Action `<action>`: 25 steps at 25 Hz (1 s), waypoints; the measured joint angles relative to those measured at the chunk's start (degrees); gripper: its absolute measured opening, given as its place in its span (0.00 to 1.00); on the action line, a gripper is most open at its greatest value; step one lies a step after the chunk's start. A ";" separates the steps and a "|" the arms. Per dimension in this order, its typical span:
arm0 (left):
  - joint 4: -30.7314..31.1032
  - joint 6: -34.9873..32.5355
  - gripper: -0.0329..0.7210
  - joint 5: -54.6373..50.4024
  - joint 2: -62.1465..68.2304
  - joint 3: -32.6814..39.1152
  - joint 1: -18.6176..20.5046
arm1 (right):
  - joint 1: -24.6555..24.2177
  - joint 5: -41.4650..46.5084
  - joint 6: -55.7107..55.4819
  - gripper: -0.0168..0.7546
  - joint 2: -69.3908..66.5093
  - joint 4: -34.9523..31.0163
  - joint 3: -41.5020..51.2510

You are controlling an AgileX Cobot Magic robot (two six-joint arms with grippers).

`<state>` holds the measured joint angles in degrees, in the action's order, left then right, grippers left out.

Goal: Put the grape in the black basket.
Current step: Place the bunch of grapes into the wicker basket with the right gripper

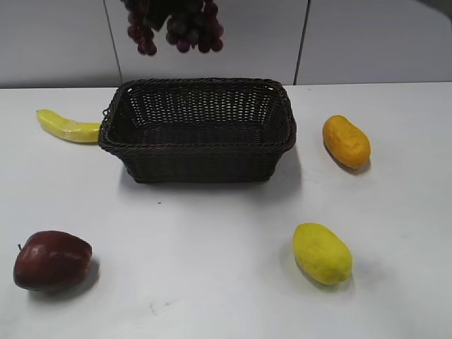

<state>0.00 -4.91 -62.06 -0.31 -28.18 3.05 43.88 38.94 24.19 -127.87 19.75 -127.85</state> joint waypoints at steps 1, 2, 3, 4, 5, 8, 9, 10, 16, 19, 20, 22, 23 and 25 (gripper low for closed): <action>0.00 0.00 0.70 0.00 0.00 0.00 0.00 | -0.07 0.85 -0.64 0.46 -1.36 -0.06 0.00; 0.00 0.00 0.70 0.00 0.00 0.00 0.00 | -0.07 2.03 -1.34 0.46 -2.68 -0.11 0.00; 0.00 0.00 0.70 0.00 0.00 0.00 0.00 | -0.07 3.29 -1.86 0.46 -3.71 -0.19 0.00; 0.00 0.00 0.70 0.00 0.00 0.00 0.00 | -0.07 4.37 -2.40 0.46 -4.87 -0.58 0.00; 0.00 0.00 0.70 0.00 0.00 0.00 0.00 | -0.07 5.41 -2.91 0.46 -5.94 -0.94 0.00; 0.00 0.00 0.70 0.00 0.00 0.00 0.00 | -0.18 6.61 -4.35 0.46 -8.58 -2.34 0.00; 0.00 0.00 0.70 0.00 0.00 0.00 0.00 | -0.18 6.67 -4.57 0.46 -9.20 -2.76 0.00; 0.00 0.00 0.70 0.00 0.00 0.00 0.00 | -0.18 6.86 -4.67 0.45 -9.85 -3.10 0.00; 0.00 0.00 0.70 0.00 0.00 0.00 0.00 | -0.26 7.50 -4.86 0.45 -10.75 -6.40 0.22; 0.00 0.00 0.70 0.00 0.00 0.00 0.00 | -0.26 8.67 -4.96 0.45 -10.75 -7.61 0.22; 0.00 0.00 0.70 0.00 0.00 0.00 0.00 | -0.26 9.37 -4.97 0.45 -10.75 -7.83 0.22; 0.00 0.00 0.70 0.00 0.00 0.00 0.00 | -0.26 10.83 -4.97 0.51 -10.75 -8.02 0.22; 0.00 0.00 0.70 0.00 0.00 0.00 0.00 | -0.26 11.44 -4.97 0.56 -10.75 -8.08 0.22; 0.00 0.00 0.70 0.00 0.00 0.00 0.00 | -0.26 12.06 -4.97 0.69 -10.75 -8.08 0.22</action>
<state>0.00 -4.91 -62.06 -0.31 -28.18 3.05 43.62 51.00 19.22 -138.62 11.68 -127.63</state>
